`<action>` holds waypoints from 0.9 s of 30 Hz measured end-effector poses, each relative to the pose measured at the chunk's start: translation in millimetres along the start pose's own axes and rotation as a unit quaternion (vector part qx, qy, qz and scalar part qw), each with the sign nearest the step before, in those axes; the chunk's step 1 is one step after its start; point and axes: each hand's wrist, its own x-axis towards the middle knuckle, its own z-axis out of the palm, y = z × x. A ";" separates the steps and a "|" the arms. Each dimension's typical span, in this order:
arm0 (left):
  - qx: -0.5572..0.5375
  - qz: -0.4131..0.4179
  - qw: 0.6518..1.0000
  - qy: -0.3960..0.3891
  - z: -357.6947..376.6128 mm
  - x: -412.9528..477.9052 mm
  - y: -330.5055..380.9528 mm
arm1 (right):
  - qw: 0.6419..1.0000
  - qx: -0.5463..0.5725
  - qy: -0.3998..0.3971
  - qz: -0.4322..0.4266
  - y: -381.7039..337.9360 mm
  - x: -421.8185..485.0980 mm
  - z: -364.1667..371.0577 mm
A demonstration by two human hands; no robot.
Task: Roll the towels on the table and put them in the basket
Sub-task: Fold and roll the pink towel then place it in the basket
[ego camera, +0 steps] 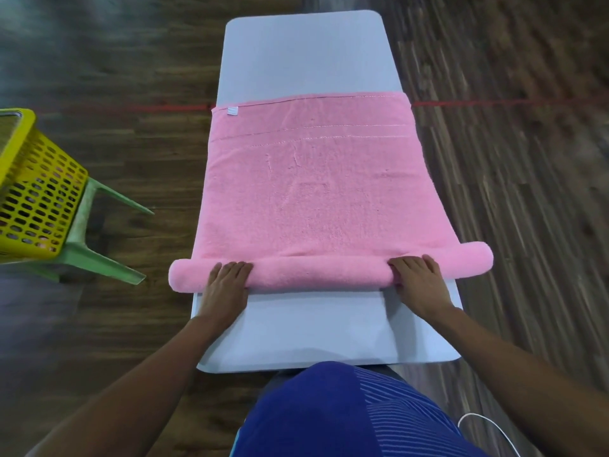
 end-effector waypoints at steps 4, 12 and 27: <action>0.002 -0.005 0.999 -0.047 -20.9 10.3 3.9 | 0.989 0.002 -0.144 0.015 -7.3 16.1 -39.8; -0.103 -0.086 0.990 0.040 -23.6 24.3 -3.0 | 0.994 0.045 0.008 0.104 -3.6 27.4 -38.0; 0.011 -0.010 0.989 -0.148 -33.6 23.5 11.2 | 0.977 0.018 -0.204 0.066 -13.0 16.5 -45.7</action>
